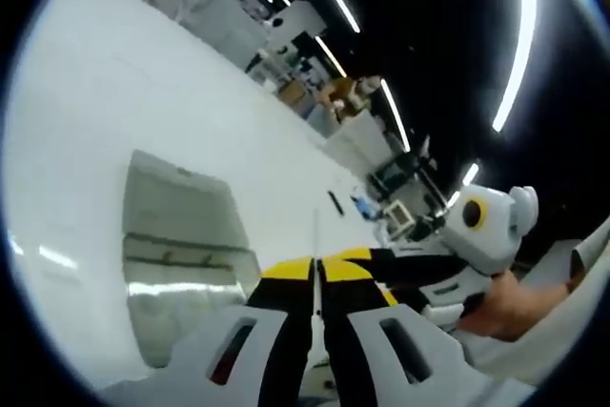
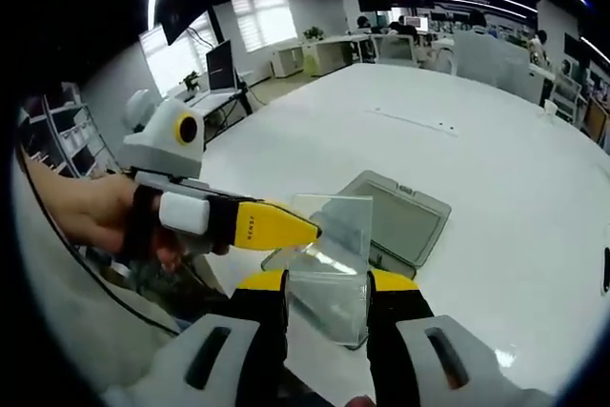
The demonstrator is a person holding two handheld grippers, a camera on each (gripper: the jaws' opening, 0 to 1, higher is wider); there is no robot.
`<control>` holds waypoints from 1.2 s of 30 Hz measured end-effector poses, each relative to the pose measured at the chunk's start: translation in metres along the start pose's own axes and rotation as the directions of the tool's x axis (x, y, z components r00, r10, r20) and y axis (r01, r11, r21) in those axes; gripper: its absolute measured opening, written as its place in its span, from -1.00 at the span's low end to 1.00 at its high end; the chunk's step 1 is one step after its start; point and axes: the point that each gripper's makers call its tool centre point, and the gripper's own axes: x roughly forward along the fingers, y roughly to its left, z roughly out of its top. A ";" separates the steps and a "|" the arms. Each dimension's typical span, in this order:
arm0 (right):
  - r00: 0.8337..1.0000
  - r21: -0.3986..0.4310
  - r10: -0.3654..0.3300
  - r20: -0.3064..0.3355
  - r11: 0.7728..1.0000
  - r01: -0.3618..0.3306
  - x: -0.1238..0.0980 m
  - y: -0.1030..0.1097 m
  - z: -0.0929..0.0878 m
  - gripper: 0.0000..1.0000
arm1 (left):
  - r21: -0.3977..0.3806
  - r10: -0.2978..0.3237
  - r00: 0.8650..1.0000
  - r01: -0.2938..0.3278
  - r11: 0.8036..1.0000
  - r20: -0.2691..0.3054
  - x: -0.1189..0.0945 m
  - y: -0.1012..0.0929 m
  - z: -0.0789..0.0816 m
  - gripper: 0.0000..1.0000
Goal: Insert the divider into the dual guide fixture by aligning both edges with the guide slots and pushing it downward to the bottom, including one-sided entry, uneven engagement, binding, and posture correction.
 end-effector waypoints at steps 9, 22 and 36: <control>1.000 0.021 -0.006 -0.002 1.000 0.006 0.001 0.001 0.000 -0.46 | -0.023 0.008 1.000 -0.008 1.000 0.004 0.001 0.001 0.000 -1.00; 1.000 0.031 -0.001 0.017 1.000 0.000 0.000 0.000 0.001 -0.43 | -0.017 -0.017 1.000 0.017 1.000 -0.010 0.001 0.001 0.002 -1.00; 0.997 0.021 0.025 0.066 0.999 -0.026 -0.001 -0.001 0.014 -0.33 | 0.011 -0.067 0.997 0.067 0.998 -0.035 0.003 -0.006 0.007 -1.00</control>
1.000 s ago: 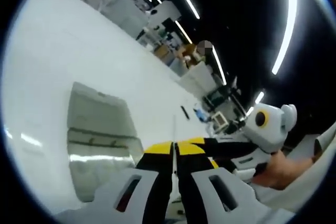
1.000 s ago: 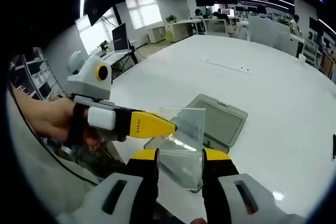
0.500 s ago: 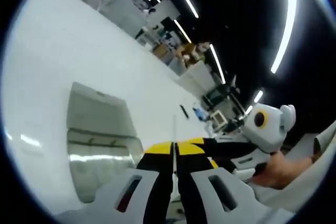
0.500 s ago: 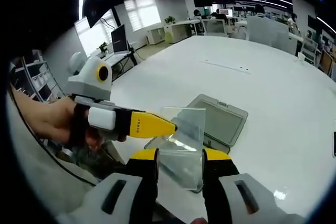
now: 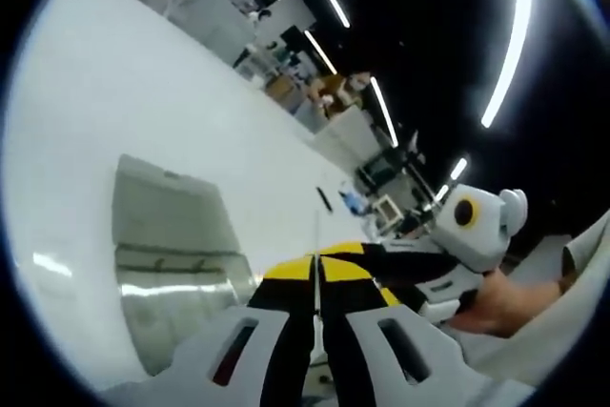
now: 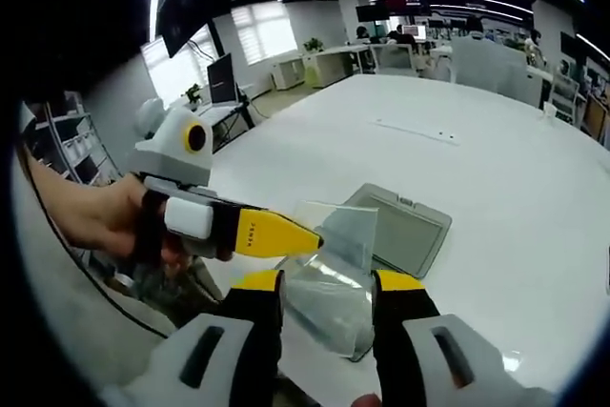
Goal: Insert the divider into the dual guide fixture by aligning both edges with the guide slots and pushing it downward to the bottom, including one-sided entry, uneven engagement, binding, and posture correction.
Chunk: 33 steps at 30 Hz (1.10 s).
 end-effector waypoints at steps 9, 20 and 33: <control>0.997 0.010 0.072 0.026 0.997 -0.072 -0.001 0.001 0.009 -0.26 | 0.016 -0.037 0.999 0.037 0.999 -0.003 -0.009 -0.001 0.008 -1.00; 0.986 0.076 0.152 0.071 0.985 -0.157 -0.013 -0.005 0.011 -0.29 | 0.071 -0.110 0.993 0.114 0.991 -0.052 -0.015 -0.017 0.011 -1.00; 0.952 0.126 0.283 0.117 0.947 -0.296 -0.026 0.001 0.016 -0.32 | 0.076 -0.188 0.978 0.195 0.978 -0.091 -0.012 -0.030 0.016 -1.00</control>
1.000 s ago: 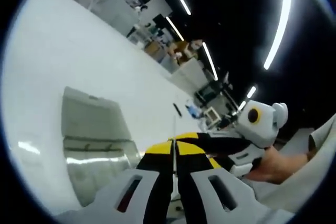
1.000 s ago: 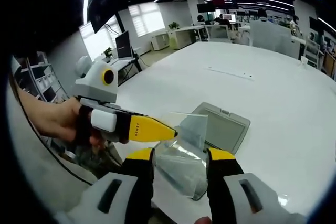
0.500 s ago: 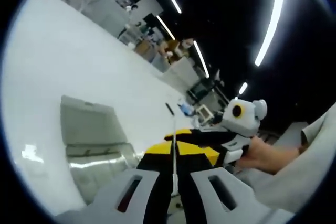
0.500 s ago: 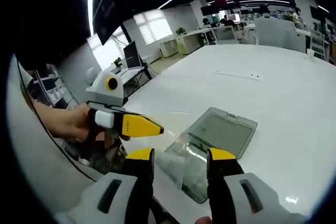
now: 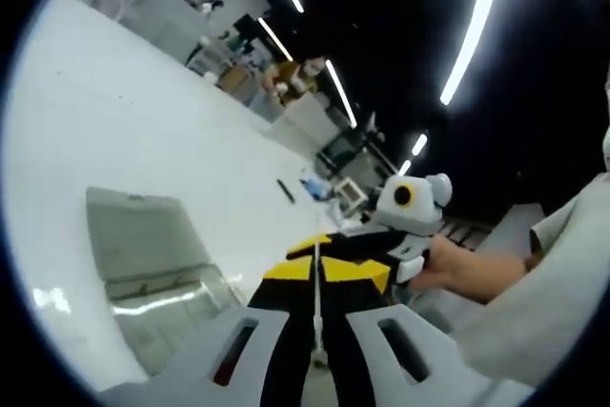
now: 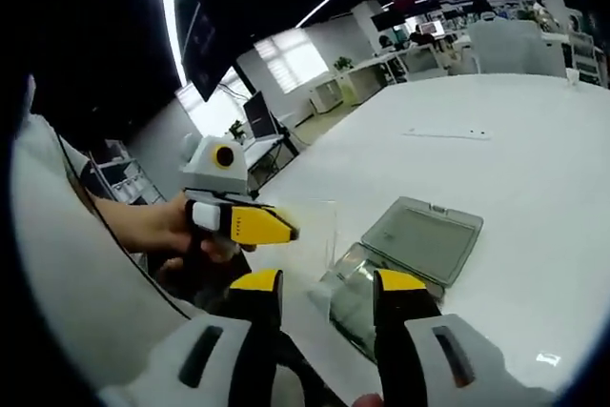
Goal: Insert the divider into the dual guide fixture by aligning both edges with the guide slots and pushing it downward to the bottom, including one-sided entry, uneven engagement, binding, and posture correction.
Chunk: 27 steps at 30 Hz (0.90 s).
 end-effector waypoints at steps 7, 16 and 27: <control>0.999 0.013 0.038 0.013 0.999 -0.038 -0.006 -0.001 0.007 -0.37 | 0.013 -0.032 0.999 0.032 0.999 -0.007 0.000 -0.007 0.005 -1.00; 0.993 0.037 0.119 0.024 0.992 -0.120 -0.006 0.004 0.017 -0.41 | 0.013 -0.055 0.998 0.055 0.998 0.006 -0.005 -0.012 0.011 -1.00; 0.979 0.053 0.204 0.027 0.977 -0.205 -0.005 0.015 0.022 -0.45 | 0.027 -0.091 0.996 0.091 0.995 0.004 -0.009 -0.021 0.018 -1.00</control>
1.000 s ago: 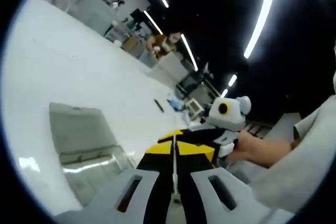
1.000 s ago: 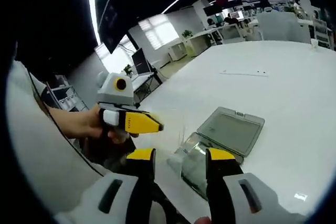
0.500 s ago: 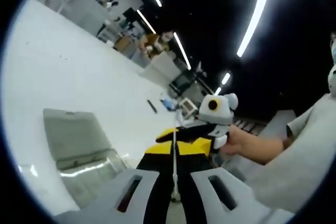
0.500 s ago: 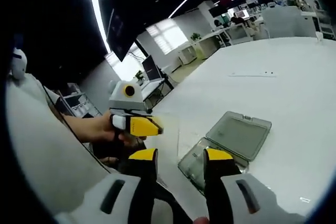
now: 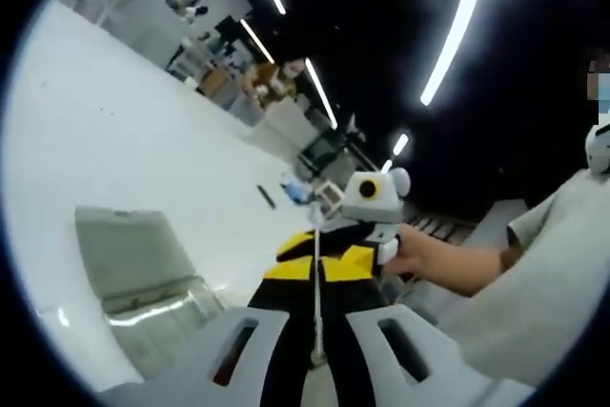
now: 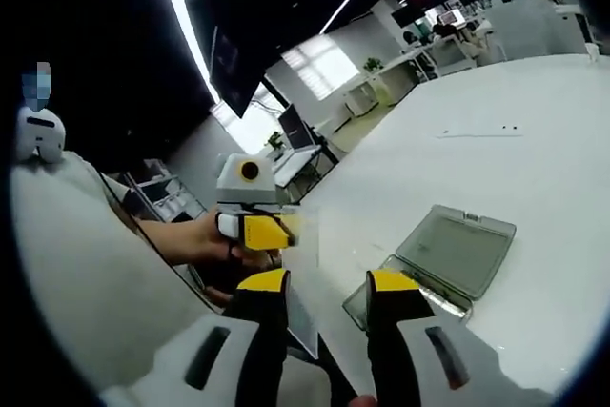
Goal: Insert the divider into the dual guide fixture by aligning both edges with the guide slots and pushing it downward to the bottom, including one-sided entry, uneven engagement, binding, and posture correction.
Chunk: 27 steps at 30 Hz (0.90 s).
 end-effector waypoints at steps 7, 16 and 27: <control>0.999 0.015 0.048 0.007 0.999 -0.048 -0.001 0.007 0.003 -0.51 | 0.007 -0.018 1.000 0.018 1.000 -0.005 -0.002 -0.005 0.002 -1.00; 0.994 0.044 0.107 0.015 0.993 -0.108 -0.002 0.016 0.003 -0.51 | 0.004 -0.039 0.999 0.039 0.999 -0.010 0.000 -0.010 0.000 -1.00; 0.985 0.066 0.173 -0.021 0.983 -0.172 -0.007 0.026 -0.011 -0.52 | 0.009 -0.083 0.997 0.083 0.997 -0.010 0.003 -0.020 -0.001 -1.00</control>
